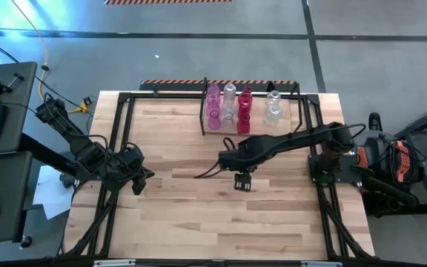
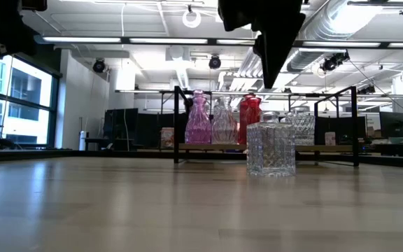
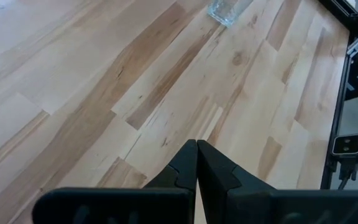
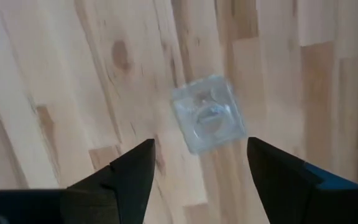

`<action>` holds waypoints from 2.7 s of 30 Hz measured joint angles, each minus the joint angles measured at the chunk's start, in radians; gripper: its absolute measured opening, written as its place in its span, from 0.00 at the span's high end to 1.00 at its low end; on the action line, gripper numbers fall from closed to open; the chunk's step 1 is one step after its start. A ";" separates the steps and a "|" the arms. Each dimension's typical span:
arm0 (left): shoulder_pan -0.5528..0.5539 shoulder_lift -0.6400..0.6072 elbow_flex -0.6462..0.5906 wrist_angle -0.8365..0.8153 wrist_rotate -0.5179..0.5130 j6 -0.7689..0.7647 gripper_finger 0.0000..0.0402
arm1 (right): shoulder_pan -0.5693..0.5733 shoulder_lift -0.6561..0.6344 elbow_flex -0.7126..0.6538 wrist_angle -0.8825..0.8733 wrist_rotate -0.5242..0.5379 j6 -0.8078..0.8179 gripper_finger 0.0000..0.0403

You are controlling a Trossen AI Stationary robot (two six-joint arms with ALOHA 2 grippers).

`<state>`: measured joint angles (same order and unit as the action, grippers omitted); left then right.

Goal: Sort vases onto shelf
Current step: Align the transparent vase with the other transparent vase on the shelf

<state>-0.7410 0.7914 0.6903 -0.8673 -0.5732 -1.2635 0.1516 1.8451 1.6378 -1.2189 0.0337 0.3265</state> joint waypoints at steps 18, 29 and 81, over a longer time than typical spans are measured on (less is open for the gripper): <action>0.000 0.000 -0.001 0.001 -0.020 -0.027 1.00 | 0.006 -0.026 -0.151 0.210 -0.065 0.017 0.41; 0.000 0.000 -0.001 0.004 -0.042 -0.045 1.00 | -0.018 -0.026 -0.239 0.285 -0.106 0.034 0.41; 0.001 0.000 -0.001 0.004 -0.045 -0.045 1.00 | -0.081 -0.238 -0.210 -0.106 0.073 0.087 1.00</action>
<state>-0.7403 0.7918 0.6891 -0.8631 -0.6182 -1.3081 0.0709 1.6076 1.4281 -1.3248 0.1064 0.4135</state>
